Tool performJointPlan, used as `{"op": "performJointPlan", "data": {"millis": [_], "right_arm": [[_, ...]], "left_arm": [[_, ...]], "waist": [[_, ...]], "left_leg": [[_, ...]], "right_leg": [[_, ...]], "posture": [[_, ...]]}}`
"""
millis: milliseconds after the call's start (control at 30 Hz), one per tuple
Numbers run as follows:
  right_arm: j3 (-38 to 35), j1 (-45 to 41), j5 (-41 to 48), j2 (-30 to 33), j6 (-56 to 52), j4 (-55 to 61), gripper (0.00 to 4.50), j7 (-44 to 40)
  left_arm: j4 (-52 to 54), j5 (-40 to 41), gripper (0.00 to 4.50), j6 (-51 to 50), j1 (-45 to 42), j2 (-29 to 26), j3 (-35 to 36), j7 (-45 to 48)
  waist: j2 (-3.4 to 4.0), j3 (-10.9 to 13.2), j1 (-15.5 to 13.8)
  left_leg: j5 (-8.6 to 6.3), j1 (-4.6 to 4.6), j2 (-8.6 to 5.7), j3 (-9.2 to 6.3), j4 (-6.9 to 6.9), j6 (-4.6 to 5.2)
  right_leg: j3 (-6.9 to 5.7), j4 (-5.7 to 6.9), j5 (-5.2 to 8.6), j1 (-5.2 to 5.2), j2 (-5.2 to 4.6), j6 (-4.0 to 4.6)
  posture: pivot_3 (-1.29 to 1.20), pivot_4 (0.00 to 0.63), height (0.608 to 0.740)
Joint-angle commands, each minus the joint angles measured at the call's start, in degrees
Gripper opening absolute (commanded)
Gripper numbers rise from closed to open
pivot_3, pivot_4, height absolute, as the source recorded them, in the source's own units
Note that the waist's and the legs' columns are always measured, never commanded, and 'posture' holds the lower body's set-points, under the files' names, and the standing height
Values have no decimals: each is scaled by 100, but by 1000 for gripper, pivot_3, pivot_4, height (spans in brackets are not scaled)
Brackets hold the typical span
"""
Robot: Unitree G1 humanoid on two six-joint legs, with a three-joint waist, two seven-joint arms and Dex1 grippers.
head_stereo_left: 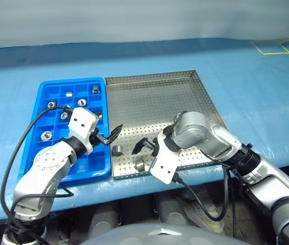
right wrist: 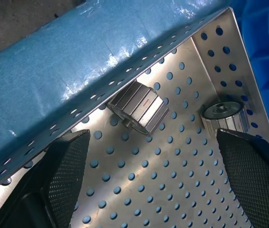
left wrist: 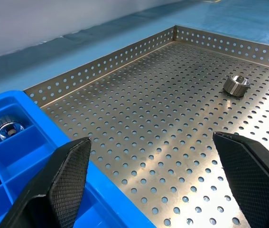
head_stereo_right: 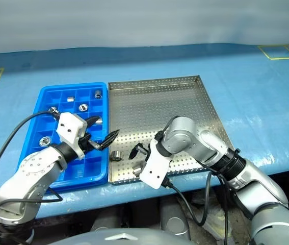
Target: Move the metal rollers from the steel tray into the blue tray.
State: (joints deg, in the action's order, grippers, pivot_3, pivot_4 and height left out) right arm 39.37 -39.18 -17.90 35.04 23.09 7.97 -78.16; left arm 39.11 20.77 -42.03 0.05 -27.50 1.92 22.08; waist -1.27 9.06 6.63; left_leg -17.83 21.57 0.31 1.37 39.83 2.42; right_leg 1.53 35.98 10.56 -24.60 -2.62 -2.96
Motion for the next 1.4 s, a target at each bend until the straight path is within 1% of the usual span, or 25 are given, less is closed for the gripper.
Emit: {"op": "performJointPlan", "data": {"millis": [33, 200, 233, 300, 533, 633, 700, 800, 900, 1000, 1100, 1167, 1300, 1367, 1400], "right_arm": [[265, 81, 92, -85, 154, 136, 4500, -159], [407, 142, 48, -165, 226, 43, 4500, -187], [439, 147, 33, -185, 241, 3, 4316, -183], [473, 148, 21, -226, 267, -53, 3889, -167], [484, 124, -27, -316, 379, -177, 1628, -86], [467, 123, -38, -323, 393, -197, 1628, -62], [430, 116, -57, -335, 358, -223, 1405, -15], [334, 103, -55, -365, 269, -258, 1355, 91], [2, 95, -45, -460, -128, -250, 1355, 413], [-532, 10, -66, -658, -919, -149, 1355, 901], [-1159, -123, -40, -1026, -1756, 74, 1355, 1557], [-1416, -147, 35, -1283, -2128, 184, 1355, 1892], [-2006, -36, 401, -2299, -2973, 187, 1355, 3001], [-2169, 91, 677, -2775, -3299, 117, 1355, 3352], [-2180, 142, 748, -2899, -3358, 92, 1355, 3437]], "left_arm": [[279, -1, 4466, 51, 6, -35, 105, -46], [280, -2, 4466, 74, 31, -42, 121, -80], [276, -3, 4489, 80, 37, -46, 129, -85], [273, -4, 4500, 87, 45, -51, 140, -93], [268, -14, 4500, 92, 61, -69, 180, -103], [270, -15, 4500, 88, 66, -70, 194, -106], [267, -19, 4500, 89, 63, -68, 197, -105], [259, -20, 4500, 97, 55, -70, 201, -98], [259, 34, 4500, 125, 42, -27, 256, -95], [330, 245, 4500, 128, 70, 76, 443, -73], [386, 436, 4500, 107, 139, 78, 677, -32], [399, 543, 4500, 75, 180, 55, 831, -29], [403, 588, 4500, 7, 426, -99, 1415, -120], [434, 552, 4500, -16, 603, -167, 1684, -169], [462, 558, 4500, -26, 678, -181, 1776, -185]], "waist": [[0, 0, -11], [3, -2, -63], [3, -2, -74], [4, -2, -102], [4, -1, -144], [4, -1, -147], [4, -1, -147], [4, -1, -144], [5, -1, -143], [6, -1, -146], [6, 0, -143], [6, -1, -147], [10, 0, -122], [9, -1, -126], [11, 0, -138]], "left_leg": [[-1, 0, 1, -3, 0, -2], [-5, 1, 7, -11, -8, -10], [-5, 1, 7, -13, -10, -11], [-6, 0, 8, -14, -12, -14], [-6, 1, 8, -14, -12, -17], [-4, 1, 8, -15, -11, -19], [-4, 1, 8, -16, -11, -20], [-3, 1, 9, -16, -11, -21], [-2, 1, 9, -17, -9, -23], [0, 1, 9, -17, -4, -26], [3, 1, 10, -18, -1, -30], [5, 1, 11, -20, -1, -34], [8, 3, 17, -25, -4, -41], [11, 3, 16, -25, -10, -45], [12, 3, 17, -27, -12, -47]], "right_leg": [[-8, 0, 1, 1, -1, 1], [-29, 0, 5, -1, -2, 8], [-33, 0, 6, -1, -2, 10], [-42, -1, 7, -1, -3, 12], [-52, 0, 9, -1, -6, 14], [-53, 1, 9, 0, -5, 14], [-55, 2, 9, 0, -5, 14], [-55, 2, 8, 0, -4, 14], [-55, 5, 8, 0, -3, 14], [-54, 9, 7, 0, -4, 15], [-54, 12, 2, -1, -3, 20], [-54, 16, 0, -2, -1, 22], [-57, 22, 0, -8, 3, 26], [-58, 30, 2, -13, 4, 29], [-59, 32, 4, -14, 4, 31]], "posture": [[-171, 150, 740], [-166, 150, 740], [-166, 150, 740], [-165, 150, 740], [-165, 150, 740], [-166, 150, 740], [-166, 150, 740], [-168, 150, 740], [-170, 150, 740], [-168, 150, 740], [-167, 150, 740], [-166, 150, 740], [-143, 150, 740], [-121, 150, 740], [-113, 150, 740]]}}
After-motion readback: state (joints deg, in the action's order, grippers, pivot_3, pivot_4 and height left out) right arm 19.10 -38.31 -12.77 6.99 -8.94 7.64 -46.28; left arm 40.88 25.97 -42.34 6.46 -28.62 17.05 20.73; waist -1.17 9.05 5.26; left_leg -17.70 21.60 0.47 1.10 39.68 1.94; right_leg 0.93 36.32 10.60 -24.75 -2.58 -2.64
